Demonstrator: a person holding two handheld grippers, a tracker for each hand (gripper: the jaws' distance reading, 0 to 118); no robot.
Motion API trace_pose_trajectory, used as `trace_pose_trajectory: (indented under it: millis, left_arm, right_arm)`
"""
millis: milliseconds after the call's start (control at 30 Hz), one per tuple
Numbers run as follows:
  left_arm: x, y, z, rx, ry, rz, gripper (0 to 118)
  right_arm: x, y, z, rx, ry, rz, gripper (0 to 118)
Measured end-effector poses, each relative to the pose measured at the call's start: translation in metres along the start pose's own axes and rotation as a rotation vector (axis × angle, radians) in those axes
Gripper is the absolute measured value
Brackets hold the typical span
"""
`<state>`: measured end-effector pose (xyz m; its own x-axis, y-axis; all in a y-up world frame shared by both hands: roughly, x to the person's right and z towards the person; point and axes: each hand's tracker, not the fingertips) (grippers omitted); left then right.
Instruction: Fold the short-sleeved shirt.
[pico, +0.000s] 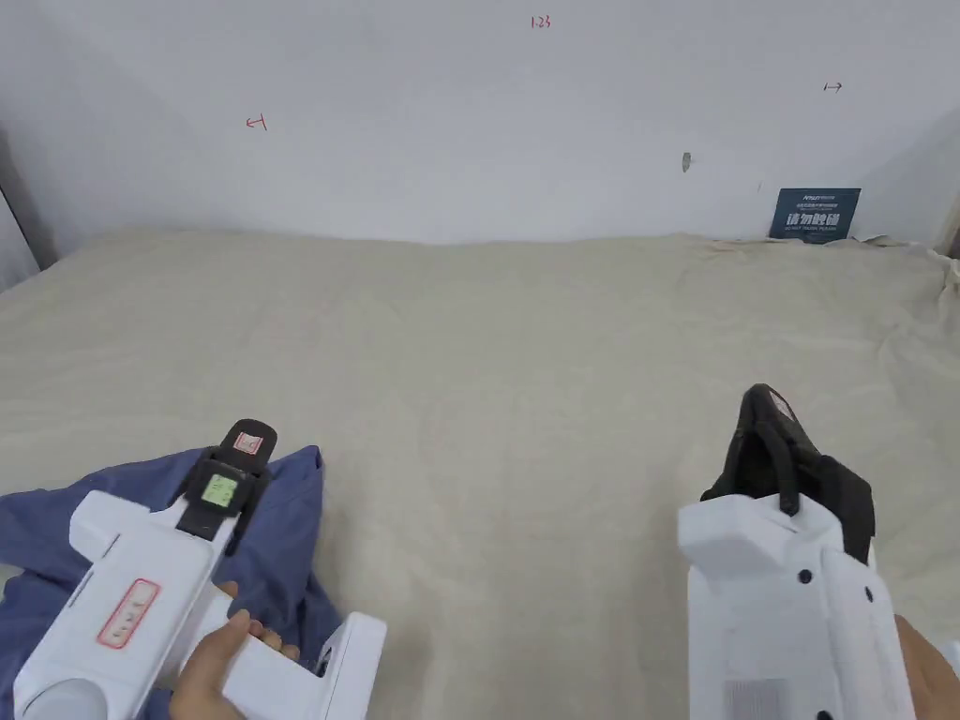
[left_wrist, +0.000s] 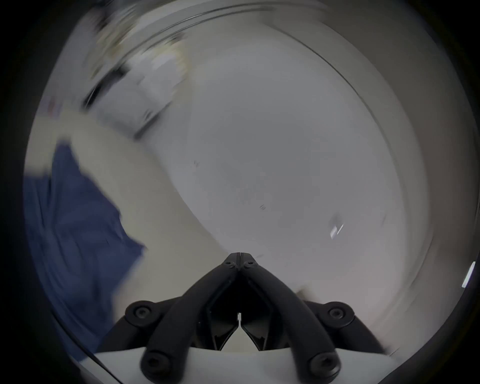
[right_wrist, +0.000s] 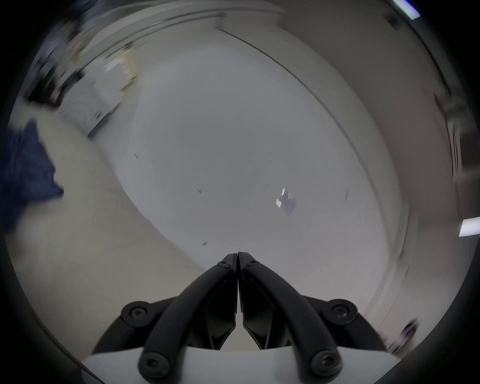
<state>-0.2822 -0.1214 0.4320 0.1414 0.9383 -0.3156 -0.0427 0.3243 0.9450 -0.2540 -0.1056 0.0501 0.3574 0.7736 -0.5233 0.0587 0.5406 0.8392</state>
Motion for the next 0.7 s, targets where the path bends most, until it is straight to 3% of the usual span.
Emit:
trace_pose_trajectory:
  millis: [33, 100, 200, 300, 400, 433, 533, 700]
  left_arm:
    - [-0.005, 0.001, 0.002, 0.025, 0.012, 0.044, 0]
    - [-0.004, 0.0, 0.002, 0.048, 0.058, 0.003, 0]
    - [0.021, -0.009, -0.003, 0.029, 0.152, -0.393, 0]
    - [0.046, -0.036, -0.005, 0.054, 0.192, -0.843, 0]
    - [0.052, -0.057, -0.008, 0.064, 0.209, -1.136, 0]
    - [0.052, -0.064, -0.01, 0.065, 0.218, -1.22, 0]
    - [0.048, -0.076, -0.01, 0.059, 0.235, -1.363, 0]
    - [0.044, -0.081, -0.007, 0.038, 0.228, -1.357, 0]
  right_arm:
    - [0.0, 0.0, 0.001, 0.007, -0.001, 0.013, 0]
    - [0.007, 0.0, -0.001, -0.034, 0.04, -0.113, 0]
    - [0.023, -0.004, -0.007, -0.132, 0.062, -0.334, 0]
    - [0.041, -0.015, -0.013, -0.2, 0.128, -0.629, 0]
    - [0.049, -0.025, -0.017, -0.263, 0.168, -0.824, 0]
    - [0.05, -0.028, -0.018, -0.28, 0.176, -0.867, 0]
    - [0.048, -0.033, -0.018, -0.299, 0.177, -0.895, 0]
    - [0.047, -0.035, -0.017, -0.321, 0.18, -0.933, 0]
